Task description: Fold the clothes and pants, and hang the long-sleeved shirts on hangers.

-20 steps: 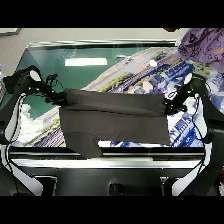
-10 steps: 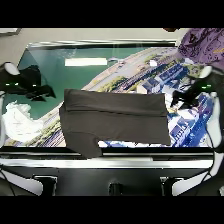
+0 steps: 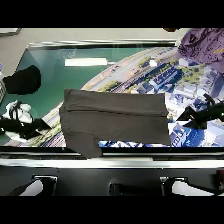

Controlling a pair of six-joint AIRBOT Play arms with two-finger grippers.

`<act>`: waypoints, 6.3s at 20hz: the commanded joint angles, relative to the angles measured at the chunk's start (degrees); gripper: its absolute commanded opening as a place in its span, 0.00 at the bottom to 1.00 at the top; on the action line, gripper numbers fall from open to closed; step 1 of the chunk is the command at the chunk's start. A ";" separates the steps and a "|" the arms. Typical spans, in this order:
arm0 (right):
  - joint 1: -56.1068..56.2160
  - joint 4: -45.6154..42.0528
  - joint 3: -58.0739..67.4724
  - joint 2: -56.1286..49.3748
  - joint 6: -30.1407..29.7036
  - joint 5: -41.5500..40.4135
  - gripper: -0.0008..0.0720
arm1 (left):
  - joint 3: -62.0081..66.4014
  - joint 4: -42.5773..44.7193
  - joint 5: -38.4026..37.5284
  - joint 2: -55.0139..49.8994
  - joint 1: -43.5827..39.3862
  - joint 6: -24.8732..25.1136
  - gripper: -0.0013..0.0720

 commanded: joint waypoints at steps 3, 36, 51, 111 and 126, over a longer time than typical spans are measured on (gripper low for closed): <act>-0.72 1.92 -4.61 5.44 -0.83 -1.44 0.66 | -21.14 -12.26 8.09 8.74 -0.15 8.35 0.97; -0.76 -3.74 -16.63 4.96 -2.29 -4.37 0.66 | -23.12 -17.88 15.37 -0.22 -14.05 9.53 0.04; -0.76 1.60 -23.30 2.40 -6.43 -8.46 0.42 | -23.12 -17.86 15.34 -0.22 -14.05 8.46 0.04; 17.16 -5.99 2.78 -8.39 1.07 -30.18 0.06 | 47.60 -0.24 10.47 -39.89 -20.90 -7.08 0.04; 18.88 -5.90 7.91 -10.67 8.46 -26.38 0.51 | 51.49 -3.87 14.01 -45.86 -21.42 -10.03 0.76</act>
